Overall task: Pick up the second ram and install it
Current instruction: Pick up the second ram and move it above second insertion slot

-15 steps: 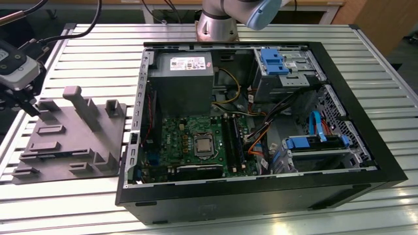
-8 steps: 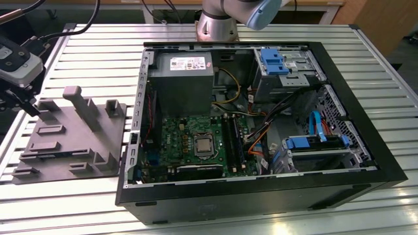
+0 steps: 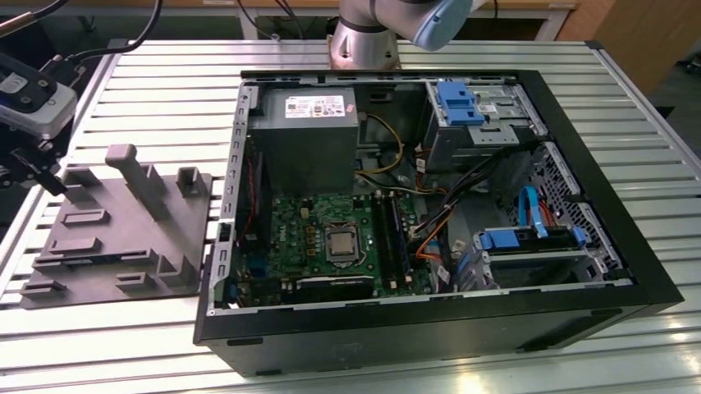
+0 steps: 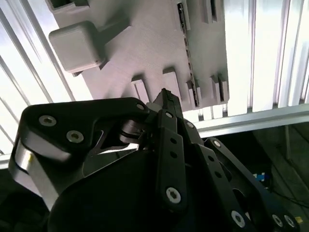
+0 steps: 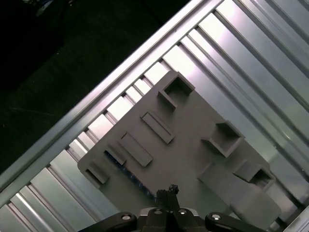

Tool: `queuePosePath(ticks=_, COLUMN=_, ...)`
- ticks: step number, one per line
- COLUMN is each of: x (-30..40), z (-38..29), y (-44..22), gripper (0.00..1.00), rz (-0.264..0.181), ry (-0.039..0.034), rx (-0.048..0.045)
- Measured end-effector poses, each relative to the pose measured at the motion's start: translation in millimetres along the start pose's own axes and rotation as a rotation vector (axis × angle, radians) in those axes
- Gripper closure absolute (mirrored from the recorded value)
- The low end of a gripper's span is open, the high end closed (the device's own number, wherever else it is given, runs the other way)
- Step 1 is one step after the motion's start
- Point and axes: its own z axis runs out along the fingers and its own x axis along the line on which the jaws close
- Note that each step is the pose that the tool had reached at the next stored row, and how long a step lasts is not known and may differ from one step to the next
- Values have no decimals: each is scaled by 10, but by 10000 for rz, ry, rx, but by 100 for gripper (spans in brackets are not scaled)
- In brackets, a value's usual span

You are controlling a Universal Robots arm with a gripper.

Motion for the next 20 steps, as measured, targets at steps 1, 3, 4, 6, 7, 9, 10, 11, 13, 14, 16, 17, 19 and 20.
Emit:
queuePosePath(ticks=1, x=0, z=1, y=0, gripper=89, rz=-165, ry=7, rx=-4)
queuePosePath(ticks=3, x=0, z=3, y=0, gripper=89, rz=-493, ry=22, rx=-13)
queuePosePath(ticks=4, x=0, z=4, y=0, gripper=89, rz=-663, ry=29, rx=-17)
queuePosePath(ticks=6, x=0, z=6, y=0, gripper=89, rz=-1017, ry=45, rx=-25)
queuePosePath(ticks=7, x=0, z=7, y=0, gripper=89, rz=-1208, ry=53, rx=-30)
queuePosePath(ticks=9, x=0, z=8, y=0, gripper=89, rz=-1552, ry=68, rx=-38)
queuePosePath(ticks=10, x=0, z=8, y=0, gripper=89, rz=-1723, ry=76, rx=-43)
queuePosePath(ticks=11, x=0, z=9, y=0, gripper=89, rz=-1891, ry=84, rx=-47)
queuePosePath(ticks=13, x=0, z=10, y=0, gripper=89, rz=-2215, ry=97, rx=-55)
queuePosePath(ticks=14, x=0, z=11, y=0, gripper=89, rz=-2372, ry=104, rx=-59)
queuePosePath(ticks=16, x=0, z=12, y=-1, gripper=89, rz=-2664, ry=118, rx=-66)
queuePosePath(ticks=17, x=0, z=12, y=0, gripper=89, rz=-2794, ry=124, rx=-70)
queuePosePath(ticks=19, x=1, z=13, y=0, gripper=89, rz=-3036, ry=135, rx=-75)
queuePosePath(ticks=20, x=1, z=13, y=0, gripper=89, rz=-3143, ry=140, rx=-78)
